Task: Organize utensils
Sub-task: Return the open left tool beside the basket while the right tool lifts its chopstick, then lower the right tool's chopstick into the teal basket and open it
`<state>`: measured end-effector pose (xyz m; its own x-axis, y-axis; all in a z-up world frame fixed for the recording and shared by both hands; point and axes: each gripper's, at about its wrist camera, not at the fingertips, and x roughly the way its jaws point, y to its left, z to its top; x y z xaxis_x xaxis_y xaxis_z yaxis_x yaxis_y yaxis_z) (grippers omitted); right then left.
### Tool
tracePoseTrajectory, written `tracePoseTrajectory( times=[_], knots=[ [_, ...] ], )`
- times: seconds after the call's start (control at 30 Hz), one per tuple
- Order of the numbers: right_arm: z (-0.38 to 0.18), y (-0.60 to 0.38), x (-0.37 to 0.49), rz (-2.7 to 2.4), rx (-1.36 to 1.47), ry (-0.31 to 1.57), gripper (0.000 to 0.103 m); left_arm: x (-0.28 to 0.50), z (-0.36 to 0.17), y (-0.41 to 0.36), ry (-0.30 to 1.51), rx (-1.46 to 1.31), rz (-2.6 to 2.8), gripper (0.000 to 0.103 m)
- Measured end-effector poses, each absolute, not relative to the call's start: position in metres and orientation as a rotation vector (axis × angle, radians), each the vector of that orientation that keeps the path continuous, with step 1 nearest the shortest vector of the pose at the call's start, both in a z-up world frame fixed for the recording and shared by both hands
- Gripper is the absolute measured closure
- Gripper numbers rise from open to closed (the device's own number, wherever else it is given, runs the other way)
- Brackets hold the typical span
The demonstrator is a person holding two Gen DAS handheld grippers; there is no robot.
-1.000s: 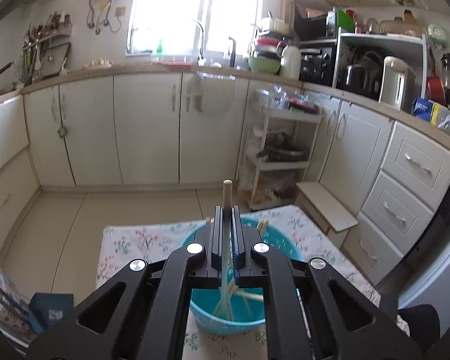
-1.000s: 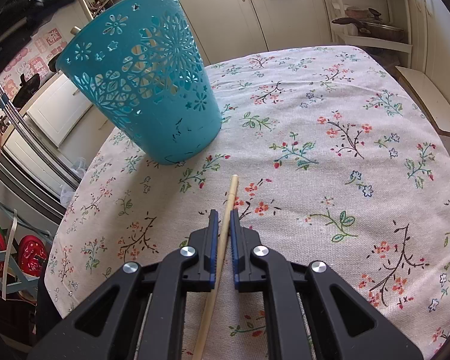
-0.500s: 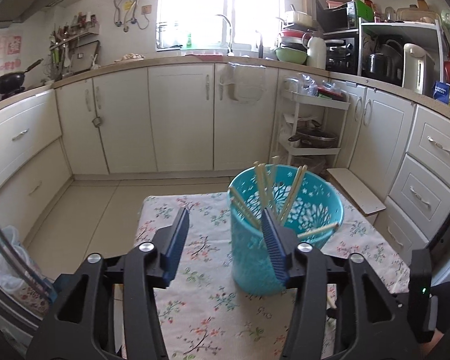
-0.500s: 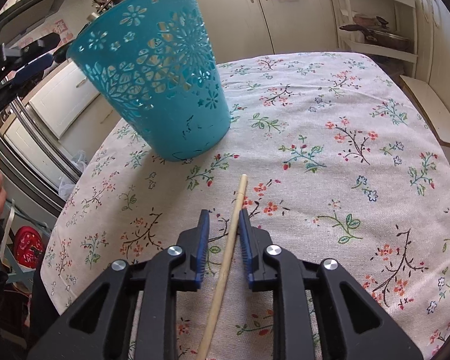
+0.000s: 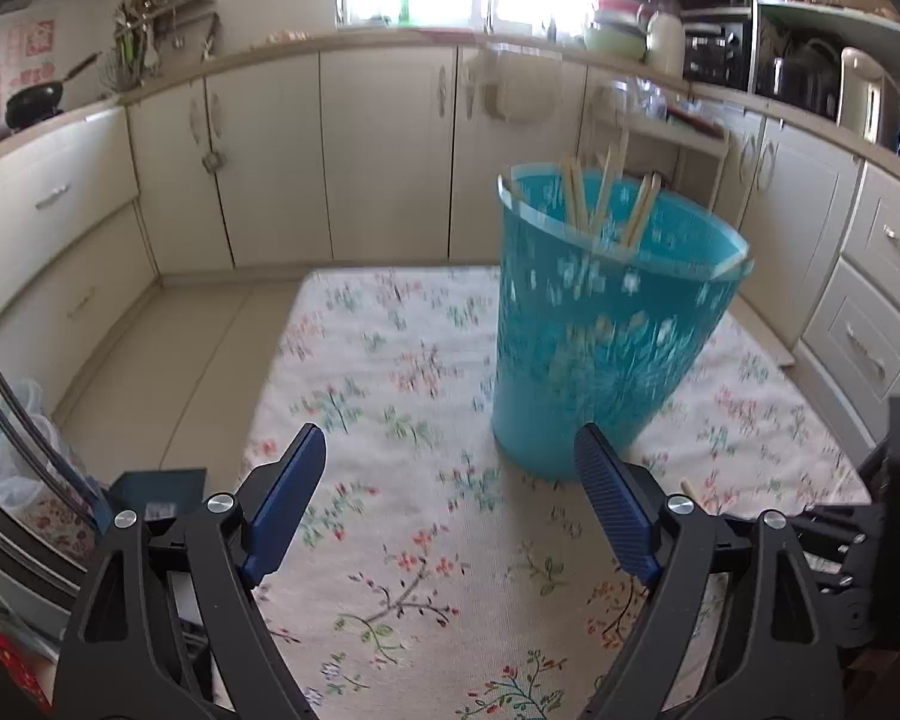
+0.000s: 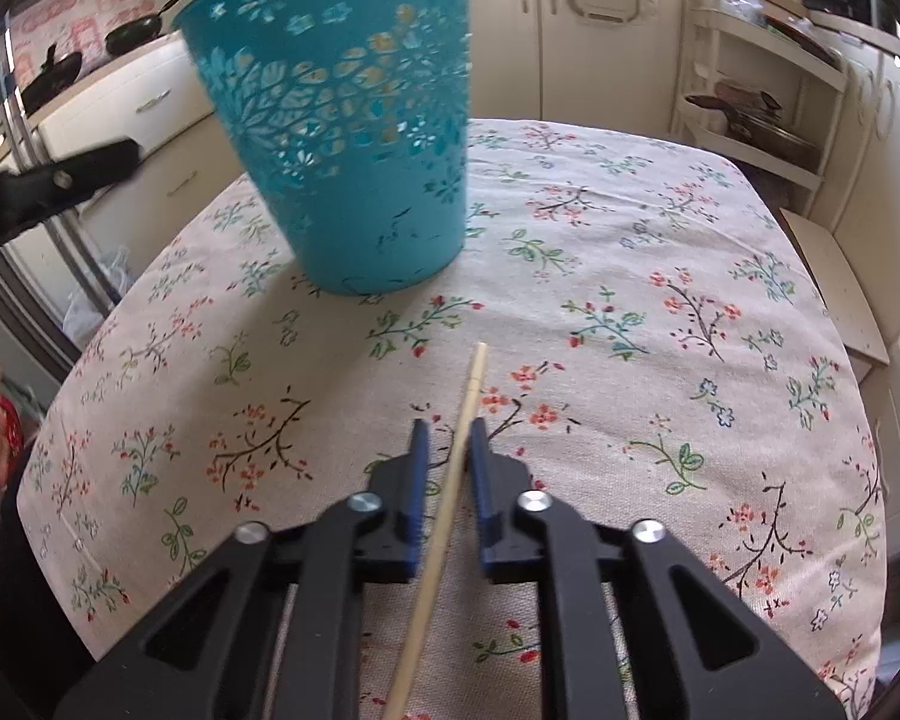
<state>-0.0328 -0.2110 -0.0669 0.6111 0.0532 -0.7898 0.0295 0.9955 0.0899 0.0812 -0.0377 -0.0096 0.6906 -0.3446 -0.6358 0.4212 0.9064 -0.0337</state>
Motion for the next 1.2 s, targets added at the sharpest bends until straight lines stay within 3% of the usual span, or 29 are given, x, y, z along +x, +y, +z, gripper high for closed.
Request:
tracePoseTrajectory(
  times=[0.33,0.47,0.73,1.0,1.2],
  knots=[
    [-0.067,-0.215,-0.041,0.030,0.083,0.928,0.093,0.093,-0.076,-0.049,0.892,0.064,-0.421,0.017],
    [-0.064,-0.236,-0.047,0.069,0.267,0.919,0.097,0.098,-0.082,-0.043,0.921,0.019,-0.412,0.017],
    [0.011,-0.271,-0.071,0.198,0.565,0.658,0.097,0.095,-0.085,-0.043,0.933,0.009,-0.409,0.014],
    [0.120,-0.259,-0.030,0.225,0.518,0.334,0.097,0.095,-0.083,-0.041,0.932,0.002,-0.410,0.014],
    [0.141,-0.239,0.030,0.111,0.458,0.204,0.097,0.096,-0.083,-0.040,0.933,0.003,-0.410,0.014]
  ],
)
